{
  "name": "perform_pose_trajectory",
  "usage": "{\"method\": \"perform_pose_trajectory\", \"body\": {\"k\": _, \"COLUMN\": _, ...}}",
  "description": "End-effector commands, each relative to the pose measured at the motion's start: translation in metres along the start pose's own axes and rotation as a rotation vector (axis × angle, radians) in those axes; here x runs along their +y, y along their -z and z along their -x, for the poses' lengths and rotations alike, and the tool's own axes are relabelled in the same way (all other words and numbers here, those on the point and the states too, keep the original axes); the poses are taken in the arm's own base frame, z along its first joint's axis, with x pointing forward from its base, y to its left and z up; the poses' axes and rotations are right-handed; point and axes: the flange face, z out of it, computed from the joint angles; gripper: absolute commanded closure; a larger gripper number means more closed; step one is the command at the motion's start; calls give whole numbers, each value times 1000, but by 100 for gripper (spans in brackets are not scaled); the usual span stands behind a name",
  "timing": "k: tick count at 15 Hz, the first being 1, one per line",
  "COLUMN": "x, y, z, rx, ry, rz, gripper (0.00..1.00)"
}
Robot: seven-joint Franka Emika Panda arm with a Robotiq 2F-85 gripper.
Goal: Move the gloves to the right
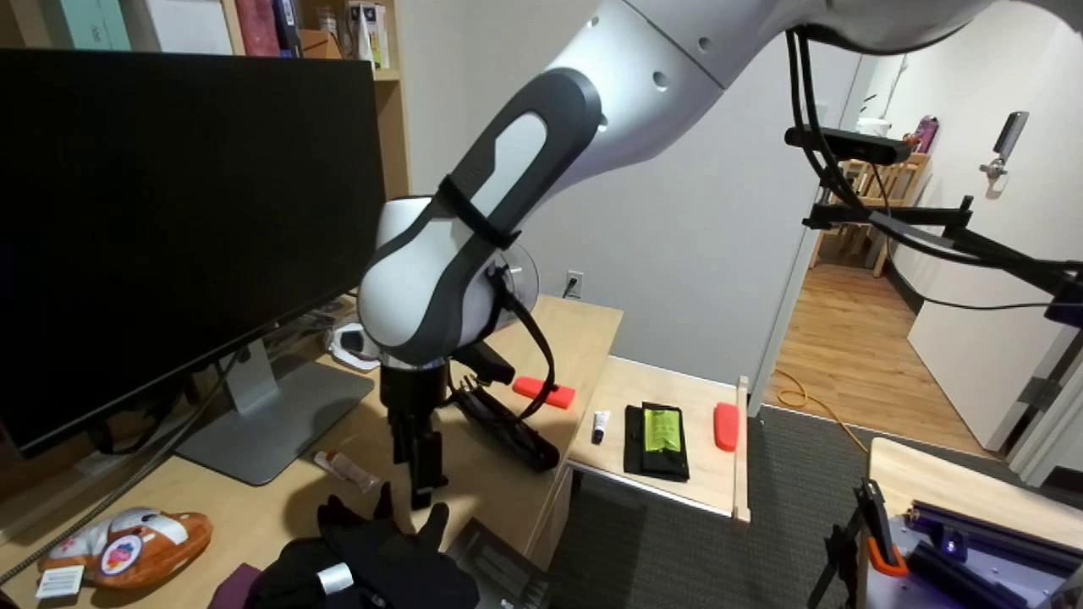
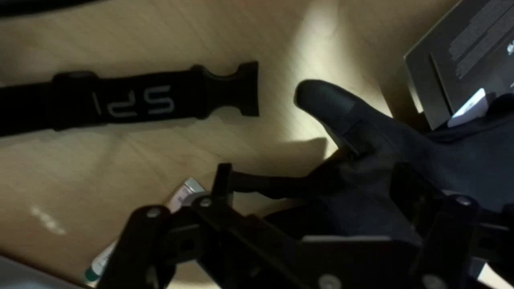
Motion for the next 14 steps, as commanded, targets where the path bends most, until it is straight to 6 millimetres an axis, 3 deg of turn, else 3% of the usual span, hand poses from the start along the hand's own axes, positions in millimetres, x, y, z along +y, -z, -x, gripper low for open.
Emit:
{"method": "perform_pose_trajectory", "body": {"k": 1, "x": -35, "y": 10, "z": -20, "rx": 9, "ry": 136, "rz": 7, "gripper": 0}}
{"method": "perform_pose_trajectory", "body": {"k": 4, "x": -60, "y": 13, "z": -37, "rx": 16, "ry": 216, "rz": -10, "gripper": 0}}
{"method": "perform_pose_trajectory", "body": {"k": 5, "x": -43, "y": 2, "z": -38, "rx": 13, "ry": 157, "rz": -20, "gripper": 0}}
{"method": "perform_pose_trajectory", "body": {"k": 8, "x": -57, "y": 6, "z": -45, "rx": 10, "ry": 186, "rz": -24, "gripper": 0}}
{"method": "perform_pose_trajectory", "body": {"k": 14, "x": -55, "y": 7, "z": -43, "rx": 9, "ry": 190, "rz": -22, "gripper": 0}}
